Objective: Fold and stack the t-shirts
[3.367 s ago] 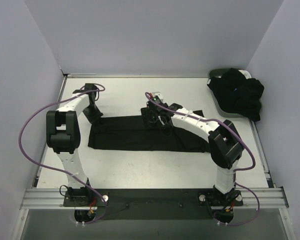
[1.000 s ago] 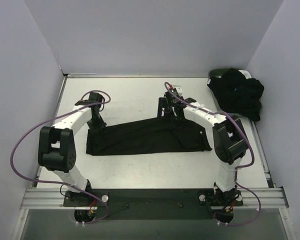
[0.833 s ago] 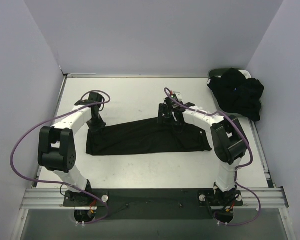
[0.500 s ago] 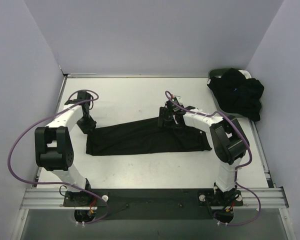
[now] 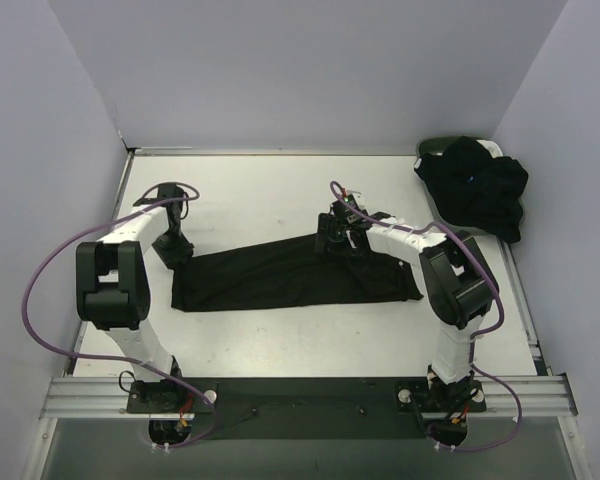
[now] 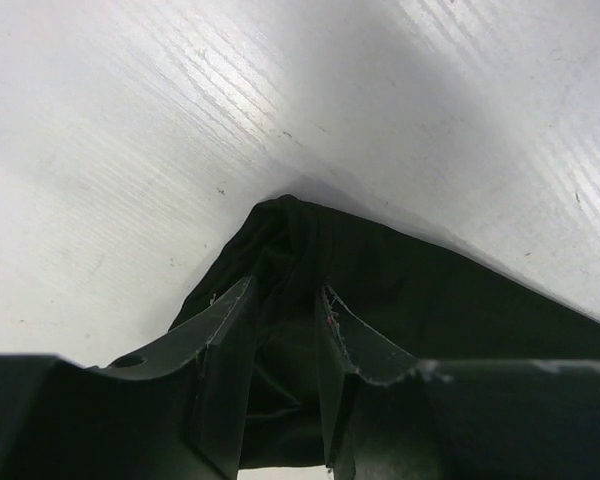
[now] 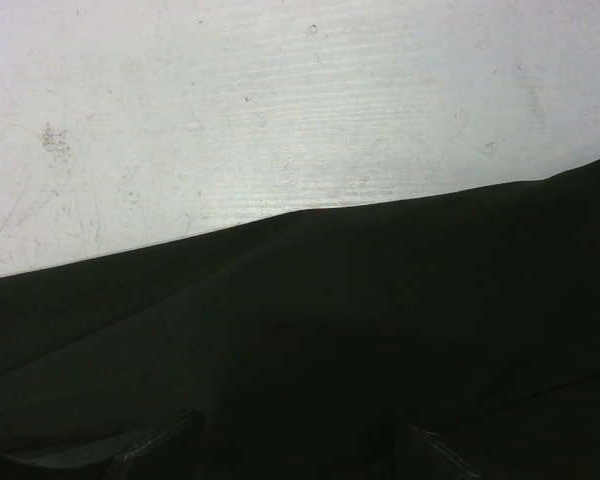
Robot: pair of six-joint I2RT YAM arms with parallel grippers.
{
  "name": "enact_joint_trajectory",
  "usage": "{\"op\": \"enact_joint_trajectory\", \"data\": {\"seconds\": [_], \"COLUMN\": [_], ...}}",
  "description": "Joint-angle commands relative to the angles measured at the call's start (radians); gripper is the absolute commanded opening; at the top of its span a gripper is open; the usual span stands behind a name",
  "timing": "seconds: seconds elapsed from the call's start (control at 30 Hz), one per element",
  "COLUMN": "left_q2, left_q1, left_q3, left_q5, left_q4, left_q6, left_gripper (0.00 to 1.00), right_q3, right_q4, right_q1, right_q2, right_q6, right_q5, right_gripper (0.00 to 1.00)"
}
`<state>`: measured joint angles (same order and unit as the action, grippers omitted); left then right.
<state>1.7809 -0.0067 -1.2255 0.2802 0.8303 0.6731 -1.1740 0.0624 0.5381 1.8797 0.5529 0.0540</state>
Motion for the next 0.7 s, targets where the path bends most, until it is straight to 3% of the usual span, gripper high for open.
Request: {"op": "enact_joint_trajectory", "data": {"seconds": [0.0, 0.4, 0.53, 0.63, 0.67], "left_q2": [0.021, 0.066, 0.064, 0.068, 0.071], "left_q1": [0.03, 0.033, 0.033, 0.033, 0.036], "left_q3": [-0.046, -0.1, -0.095, -0.094, -0.097], "left_q5": [0.025, 0.04, 0.024, 0.02, 0.019], "left_q4": [-0.005, -0.03, -0.049, -0.059, -0.059], "left_q6": [-0.007, -0.012, -0.01, -0.012, -0.012], "left_gripper": [0.39, 0.26, 0.15, 0.0, 0.0], "right_q3": [0.005, 0.025, 0.027, 0.028, 0.028], "right_q4": [-0.012, -0.021, -0.022, -0.026, -0.027], "right_q1": [0.002, 0.003, 0.002, 0.003, 0.003], "right_q2": [-0.001, -0.021, -0.017, -0.016, -0.016], "right_q6": [0.008, 0.007, 0.01, 0.013, 0.015], "right_q5": [0.015, 0.014, 0.014, 0.017, 0.017], "right_gripper": [0.75, 0.75, 0.75, 0.75, 0.75]}}
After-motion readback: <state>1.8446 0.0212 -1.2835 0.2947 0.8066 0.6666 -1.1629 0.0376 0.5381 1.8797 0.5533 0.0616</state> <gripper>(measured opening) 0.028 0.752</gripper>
